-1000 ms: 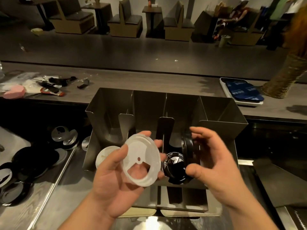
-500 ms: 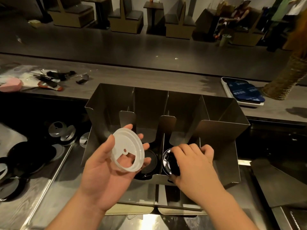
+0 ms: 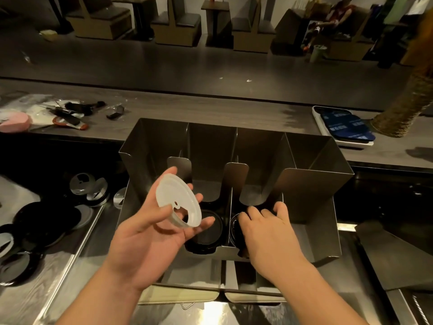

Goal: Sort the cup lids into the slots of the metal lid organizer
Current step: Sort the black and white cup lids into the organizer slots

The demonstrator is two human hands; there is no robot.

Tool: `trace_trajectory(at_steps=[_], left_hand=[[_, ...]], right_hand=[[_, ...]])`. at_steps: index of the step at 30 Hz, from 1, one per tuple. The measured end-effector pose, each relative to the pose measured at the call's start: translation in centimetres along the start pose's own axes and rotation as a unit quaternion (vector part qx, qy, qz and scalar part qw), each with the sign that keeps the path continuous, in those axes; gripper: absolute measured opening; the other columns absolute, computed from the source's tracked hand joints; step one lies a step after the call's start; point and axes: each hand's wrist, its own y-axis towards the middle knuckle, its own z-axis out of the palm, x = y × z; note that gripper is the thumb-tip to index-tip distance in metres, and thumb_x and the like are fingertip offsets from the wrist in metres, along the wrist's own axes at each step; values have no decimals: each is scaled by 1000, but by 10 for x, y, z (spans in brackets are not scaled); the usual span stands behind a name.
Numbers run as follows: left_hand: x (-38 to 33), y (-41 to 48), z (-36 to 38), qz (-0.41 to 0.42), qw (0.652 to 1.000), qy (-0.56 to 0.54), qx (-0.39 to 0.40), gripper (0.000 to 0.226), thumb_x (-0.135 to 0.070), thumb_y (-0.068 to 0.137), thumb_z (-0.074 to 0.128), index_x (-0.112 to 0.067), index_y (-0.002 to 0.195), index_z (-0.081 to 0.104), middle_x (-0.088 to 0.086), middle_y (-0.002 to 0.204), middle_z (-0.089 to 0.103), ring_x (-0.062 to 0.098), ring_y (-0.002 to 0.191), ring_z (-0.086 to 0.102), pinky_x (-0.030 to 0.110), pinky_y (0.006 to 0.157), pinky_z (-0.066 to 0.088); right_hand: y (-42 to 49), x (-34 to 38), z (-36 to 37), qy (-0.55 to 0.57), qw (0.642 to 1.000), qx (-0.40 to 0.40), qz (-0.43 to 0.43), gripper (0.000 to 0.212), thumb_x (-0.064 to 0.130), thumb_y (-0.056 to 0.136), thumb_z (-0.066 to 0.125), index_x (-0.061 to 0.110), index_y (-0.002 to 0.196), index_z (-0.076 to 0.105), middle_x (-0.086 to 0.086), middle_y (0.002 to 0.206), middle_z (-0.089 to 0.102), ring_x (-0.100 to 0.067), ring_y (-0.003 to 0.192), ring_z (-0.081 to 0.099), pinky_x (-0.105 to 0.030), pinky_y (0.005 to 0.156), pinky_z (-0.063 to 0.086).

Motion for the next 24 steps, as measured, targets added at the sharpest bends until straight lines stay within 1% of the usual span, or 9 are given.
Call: trace_trajectory(at_steps=[2,4,5,7,9,11,16,20,24], left_hand=[[-9,-3,0,38,996,77,0,98,-26,41,97,-36,132,62,10,137,58,32,124,61,55,85,56],[-20,-7,0,90,965,245,-25,90,-28,51,94,-47,131,57,-5,132,61,19,123,62,42,82,59],[-26,-8,-2,120,923,361,-54,87,-29,57,93,-53,130,52,-15,129,60,7,120,61,30,80,58],[-34,-9,-10,167,802,563,-111,80,-30,68,88,-61,126,42,-33,126,47,-9,109,54,18,80,46],[-38,-7,-19,176,714,662,-143,78,-32,73,85,-58,129,36,-28,129,31,-3,108,44,22,88,39],[-36,-5,-29,173,654,719,-159,82,-35,74,84,-49,139,35,-23,136,23,8,120,37,27,97,36],[-17,2,-50,180,503,830,-161,85,-48,71,77,-36,144,34,-12,143,40,18,132,35,45,109,27],[-10,5,-59,218,459,843,-178,81,-58,66,76,-32,135,44,-10,134,51,21,129,39,46,106,21],[-6,12,-69,180,435,866,-169,80,-60,63,80,-31,132,49,-9,133,57,24,132,37,49,105,23]], right_hand=[[0,-2,2,-6,1000,4,-6,53,40,88,68,24,133,44,0,126,55,-25,115,55,-49,111,16],[-1,-3,2,1,1000,9,-8,59,48,86,67,23,133,42,0,126,55,-24,116,55,-47,111,16],[-2,-4,3,12,1000,2,-10,60,50,85,67,23,133,42,1,126,56,-23,116,54,-46,112,16],[-3,-6,2,54,998,-22,-8,59,47,82,70,24,131,44,3,126,56,-20,118,54,-42,114,19],[-5,-7,0,92,995,-37,-1,57,44,84,68,27,132,43,6,131,54,-16,124,50,-38,116,20],[-5,-8,-4,121,991,-48,2,57,43,90,62,31,140,38,10,139,48,-13,133,42,-36,118,17],[-5,-1,-17,221,969,-106,13,47,45,92,61,38,136,47,20,132,51,-7,130,44,-35,113,27],[-4,3,-16,268,955,-125,23,35,35,87,70,34,121,60,18,114,60,-8,113,54,-35,103,41],[-5,7,-14,297,945,-133,20,29,31,84,73,31,112,64,21,102,59,-5,101,55,-29,91,43]])
